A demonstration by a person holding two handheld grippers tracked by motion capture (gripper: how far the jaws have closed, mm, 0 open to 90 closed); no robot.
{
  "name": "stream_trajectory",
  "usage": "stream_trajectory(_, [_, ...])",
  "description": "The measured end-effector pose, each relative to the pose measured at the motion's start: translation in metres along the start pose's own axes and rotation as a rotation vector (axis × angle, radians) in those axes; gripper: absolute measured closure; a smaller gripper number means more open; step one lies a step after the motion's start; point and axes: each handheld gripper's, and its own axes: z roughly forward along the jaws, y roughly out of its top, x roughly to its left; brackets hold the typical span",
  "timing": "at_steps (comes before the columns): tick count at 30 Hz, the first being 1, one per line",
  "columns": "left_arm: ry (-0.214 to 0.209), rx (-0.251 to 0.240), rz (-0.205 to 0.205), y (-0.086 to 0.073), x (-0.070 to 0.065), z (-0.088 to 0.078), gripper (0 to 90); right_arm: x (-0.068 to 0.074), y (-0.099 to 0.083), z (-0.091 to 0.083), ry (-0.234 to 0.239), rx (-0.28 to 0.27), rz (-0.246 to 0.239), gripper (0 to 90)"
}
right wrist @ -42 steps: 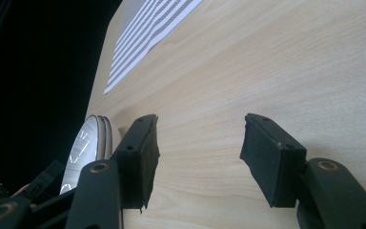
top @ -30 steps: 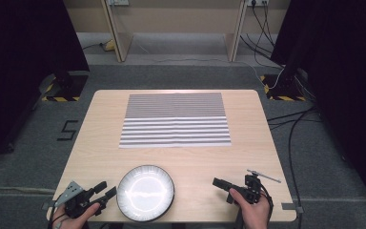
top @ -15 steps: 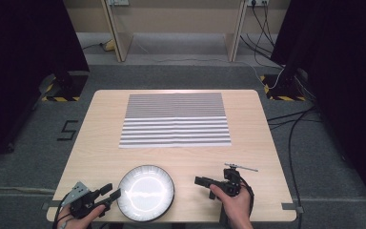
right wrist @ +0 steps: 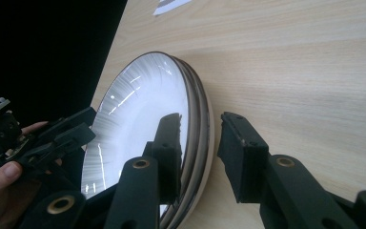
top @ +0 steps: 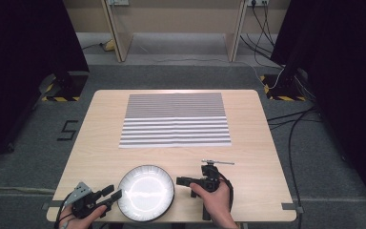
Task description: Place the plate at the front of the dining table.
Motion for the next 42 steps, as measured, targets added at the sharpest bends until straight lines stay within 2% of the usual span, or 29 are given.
stream_trajectory(7, [-0.005,0.009,0.004,0.0,-0.001,0.001,54.6,0.008,0.002,0.012,-0.007,0.03,-0.014,74.6])
stream_trajectory(8, [-0.006,0.009,0.005,0.0,-0.002,0.001,55.2,0.011,0.004,0.016,-0.018,0.045,-0.036,76.4])
stream_trajectory(15, [-0.002,0.017,0.004,-0.001,-0.001,0.001,58.2,0.015,0.006,0.023,-0.051,0.066,-0.056,83.4])
stream_trajectory(16, [-0.003,0.019,0.003,-0.001,-0.001,0.002,58.6,0.013,0.006,0.024,-0.057,0.069,-0.043,86.5])
stream_trajectory(18, [-0.002,0.022,0.005,-0.001,0.0,0.003,59.1,0.012,0.006,0.023,-0.051,0.071,-0.031,87.2])
stream_trajectory(27, [-0.01,0.024,0.0,0.0,-0.001,0.001,63.0,0.012,0.005,0.024,-0.055,0.067,-0.027,87.8])
stream_trajectory(29, [-0.011,0.024,0.0,0.0,-0.001,0.001,63.5,0.011,0.005,0.024,-0.048,0.066,-0.016,87.8])
stream_trajectory(30, [-0.015,0.026,0.0,0.0,-0.001,0.001,65.4,0.008,0.006,0.023,-0.035,0.072,0.008,87.7])
stream_trajectory(35, [-0.022,0.027,0.003,0.0,-0.002,0.0,68.0,0.006,0.008,0.024,-0.022,0.083,0.031,87.6])
stream_trajectory(36, [-0.024,0.028,0.004,0.0,-0.003,0.0,68.3,0.006,0.009,0.024,-0.021,0.087,0.048,87.5])
stream_trajectory(41, [-0.029,0.028,0.002,-0.001,-0.003,-0.001,68.3,0.008,0.007,0.024,-0.029,0.07,0.047,87.6])
stream_trajectory(42, [-0.033,0.025,-0.01,-0.001,-0.002,-0.001,68.3,0.008,0.007,0.025,-0.032,0.07,0.043,87.6])
